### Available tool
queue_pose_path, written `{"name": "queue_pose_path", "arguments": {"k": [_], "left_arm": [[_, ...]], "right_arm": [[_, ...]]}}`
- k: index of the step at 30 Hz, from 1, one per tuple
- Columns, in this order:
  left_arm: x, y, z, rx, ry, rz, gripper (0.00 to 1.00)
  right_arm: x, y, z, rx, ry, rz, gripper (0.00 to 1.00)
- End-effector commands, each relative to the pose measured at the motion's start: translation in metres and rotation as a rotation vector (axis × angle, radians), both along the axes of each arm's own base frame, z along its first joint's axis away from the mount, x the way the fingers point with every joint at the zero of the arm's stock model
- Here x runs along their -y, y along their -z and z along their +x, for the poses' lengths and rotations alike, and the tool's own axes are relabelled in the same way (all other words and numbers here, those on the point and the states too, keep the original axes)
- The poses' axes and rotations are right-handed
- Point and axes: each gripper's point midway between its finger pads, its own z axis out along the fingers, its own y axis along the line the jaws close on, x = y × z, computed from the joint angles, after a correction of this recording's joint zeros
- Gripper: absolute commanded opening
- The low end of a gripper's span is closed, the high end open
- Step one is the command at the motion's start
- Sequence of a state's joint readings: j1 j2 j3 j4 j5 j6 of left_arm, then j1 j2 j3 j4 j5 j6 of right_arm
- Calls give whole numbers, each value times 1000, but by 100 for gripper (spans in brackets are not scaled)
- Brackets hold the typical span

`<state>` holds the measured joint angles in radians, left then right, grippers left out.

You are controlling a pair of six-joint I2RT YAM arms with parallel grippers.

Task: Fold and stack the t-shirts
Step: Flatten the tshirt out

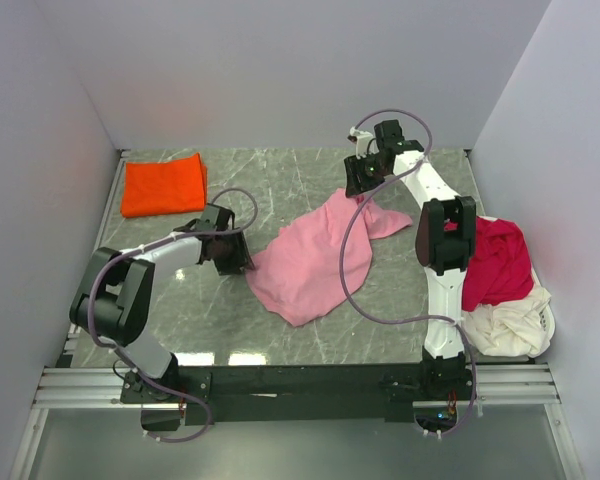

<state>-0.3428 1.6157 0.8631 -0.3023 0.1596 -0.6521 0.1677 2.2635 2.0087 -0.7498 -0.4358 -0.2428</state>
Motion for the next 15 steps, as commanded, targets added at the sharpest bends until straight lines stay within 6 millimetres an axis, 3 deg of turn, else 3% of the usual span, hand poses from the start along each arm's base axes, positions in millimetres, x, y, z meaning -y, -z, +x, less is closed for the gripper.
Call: {"name": "queue_pose_path", "arguments": {"k": [1,6,12,15], "left_arm": [[0,11,6,-13,-11,48,48],[-2,25,8,-45,-11,109,37],[-2,34,9,-55,2,129,10],[-1,25,13,-32,14,124,0]], "right_arm": [[-7,-15,8,44,0,3,55],[-7,-13,8,37,5,0,51],[-6,-11,6,30,3,-6,44],[-5,-15,6,37,-1,-12,32]]}}
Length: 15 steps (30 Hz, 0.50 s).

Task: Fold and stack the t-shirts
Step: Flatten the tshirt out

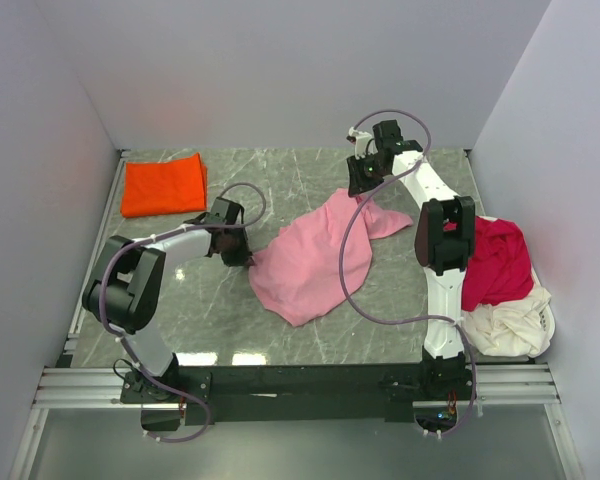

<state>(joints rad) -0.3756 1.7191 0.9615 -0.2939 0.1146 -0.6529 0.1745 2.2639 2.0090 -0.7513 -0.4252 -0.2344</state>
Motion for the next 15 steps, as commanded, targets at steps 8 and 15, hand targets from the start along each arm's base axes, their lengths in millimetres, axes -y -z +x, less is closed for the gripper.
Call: {"name": "queue_pose_path", "arguments": {"k": [8,15], "left_arm": [[-25,-60,46,129,-19,73,0],[-57,-212,110,469,-40,-48,1]], "right_arm": [[-1,-58,19,133,2,-10,4],[-13,-186,26,371,-15,95,1]]}}
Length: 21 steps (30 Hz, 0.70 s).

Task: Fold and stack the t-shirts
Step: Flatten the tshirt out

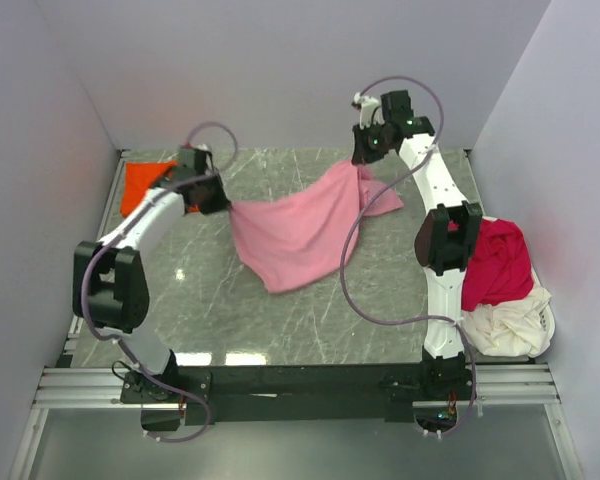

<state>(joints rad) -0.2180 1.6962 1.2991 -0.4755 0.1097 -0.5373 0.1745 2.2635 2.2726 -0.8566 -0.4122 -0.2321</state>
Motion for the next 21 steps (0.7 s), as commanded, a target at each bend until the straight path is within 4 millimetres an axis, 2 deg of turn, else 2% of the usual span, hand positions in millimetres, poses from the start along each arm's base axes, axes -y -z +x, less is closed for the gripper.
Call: {"name": "queue_pose_path", "arguments": {"k": [1,2,3,4,5,6,7,8,9,10,11,12,14,15,16,17,18,19,20,21], "left_arm": [[-19,-151,34,358,18,-57,0],[-20,-177,36,419,25,-59,0],[-21,-209,31,492,36,-70,0],[-21,-249,28,580,44,-80,0],[-21,-279,15,652,61,-85,0],[-17,-303,3,708,91,-103,0],[-16,-314,-7,738,108,-112,0],[-14,-339,-29,812,137,-125,0],[-5,-333,-43,799,197,-158,0],[-1,-331,-55,802,229,-176,0],[4,-338,-81,828,277,-208,0],[11,-298,-88,738,310,-235,0],[29,-274,-131,681,437,-337,0],[34,-216,-141,543,447,-381,0],[47,-194,-162,479,509,-438,0],[51,-179,-181,452,522,-466,1],[53,-125,-196,318,500,-482,1],[61,-103,-214,258,520,-498,2],[62,-91,-231,221,513,-523,17],[62,-52,-252,93,496,-531,26]], "right_arm": [[-15,-132,-5,272,-46,108,1],[-16,-151,-10,313,-51,125,1],[-13,-195,-27,401,-57,152,1],[-14,-208,-33,436,-69,182,0],[-11,-228,-45,474,-88,215,0],[-5,-254,-66,543,-99,242,0],[-1,-264,-78,563,-105,266,0],[11,-270,-90,582,-111,280,0],[19,-271,-113,601,-123,274,0],[26,-264,-125,599,-134,262,0],[39,-253,-135,589,-139,243,0],[38,-222,-165,549,-227,194,0],[51,-175,-193,485,-287,104,1],[58,-125,-225,403,-364,18,1],[61,-100,-243,358,-399,-17,2],[65,-76,-262,312,-439,-48,4],[68,-32,-301,187,-479,-62,10],[78,-11,-313,167,-518,-136,23],[85,3,-327,139,-529,-175,45],[90,28,-349,58,-558,-192,54]]}}
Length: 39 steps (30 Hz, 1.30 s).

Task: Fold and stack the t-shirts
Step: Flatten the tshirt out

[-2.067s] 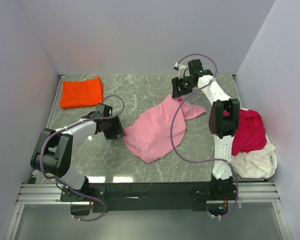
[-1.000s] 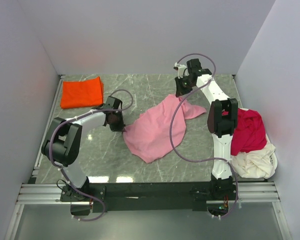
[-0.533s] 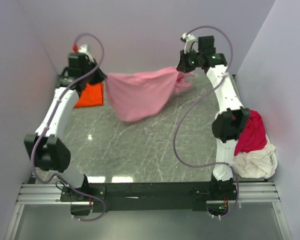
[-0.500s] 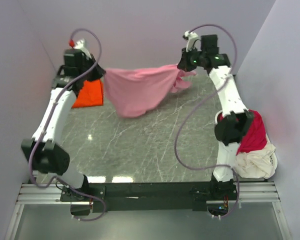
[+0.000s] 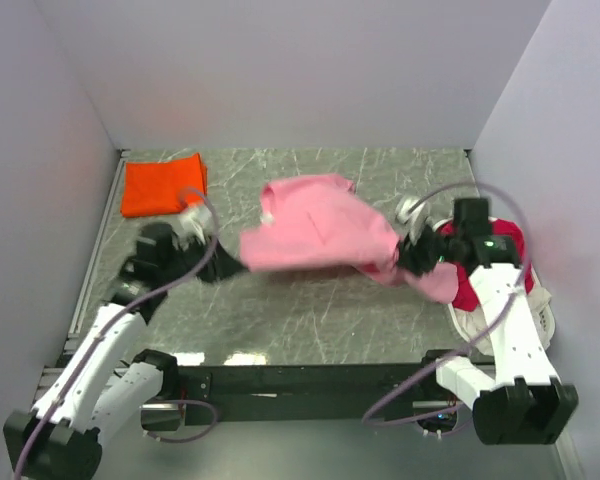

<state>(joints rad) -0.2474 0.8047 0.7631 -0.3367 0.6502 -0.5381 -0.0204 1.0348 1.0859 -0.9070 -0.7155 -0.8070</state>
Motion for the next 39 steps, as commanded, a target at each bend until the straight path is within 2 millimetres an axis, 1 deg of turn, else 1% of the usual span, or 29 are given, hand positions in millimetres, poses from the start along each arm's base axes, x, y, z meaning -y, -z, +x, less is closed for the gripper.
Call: {"name": "queue_pose_path", "arguments": {"k": [1,2,3,4,5,6,7,8,9,10,11,12,13,14,15,16,17,18,19,20,21,22,23,24,25,26,29,33,39], "left_arm": [[14,75,-65,-349,88,-46,31],[20,66,-83,-363,160,-96,39],[20,66,-87,-376,154,-111,42],[17,64,-88,-377,118,-105,49],[14,54,-88,-341,88,-110,63],[10,42,-81,-296,42,-108,68],[7,39,-79,-290,16,-97,75],[4,38,-72,-274,-13,-74,77],[-1,34,-59,-245,-69,-51,77],[-1,33,-51,-224,-80,-41,77],[0,44,-38,-246,-91,-1,77],[2,42,-27,-228,-96,10,77],[5,44,-16,-222,-95,25,76],[10,50,6,-213,-93,65,72],[10,54,19,-215,-100,98,70],[9,62,34,-218,-122,144,67],[11,90,47,-283,-100,220,65],[15,80,65,-258,-101,235,63],[15,88,76,-264,-102,275,62],[19,110,85,-323,-86,312,62],[23,103,99,-312,-81,323,60],[21,110,108,-312,-91,373,59],[25,119,122,-332,-85,405,59],[24,128,121,-370,-80,444,59],[22,145,127,-393,-79,494,56],[23,146,132,-394,-85,510,56],[18,162,132,-421,-111,576,56],[18,167,126,-424,-113,590,57],[27,181,121,-469,-72,602,55]], "right_arm": [[28,86,-70,-229,-144,-232,58],[31,90,-75,-239,-137,-244,60],[33,90,-78,-231,-120,-245,61],[34,87,-76,-217,-101,-239,62],[33,84,-73,-202,-86,-229,64],[31,76,-62,-174,-46,-207,66],[30,73,-56,-166,-30,-190,67],[26,70,-49,-164,-19,-163,67],[24,67,-33,-187,33,-121,67],[21,67,-25,-207,49,-93,67],[16,73,-17,-270,53,-52,66],[12,66,-4,-281,86,-10,66],[9,65,3,-302,93,20,66],[6,72,10,-355,101,45,65],[1,64,21,-360,122,89,65],[0,64,26,-373,133,102,64],[0,68,31,-400,146,113,63],[-2,66,38,-401,163,128,63],[-2,66,40,-404,171,132,63],[-1,69,42,-411,177,132,62],[0,71,44,-409,194,129,62],[2,74,45,-409,203,123,62],[3,78,44,-417,213,118,62],[5,80,46,-414,223,113,62],[7,83,46,-418,231,103,62],[8,86,46,-424,239,96,62],[17,94,50,-433,279,67,63],[24,100,52,-450,294,41,62],[18,105,49,-480,279,68,62]]}}
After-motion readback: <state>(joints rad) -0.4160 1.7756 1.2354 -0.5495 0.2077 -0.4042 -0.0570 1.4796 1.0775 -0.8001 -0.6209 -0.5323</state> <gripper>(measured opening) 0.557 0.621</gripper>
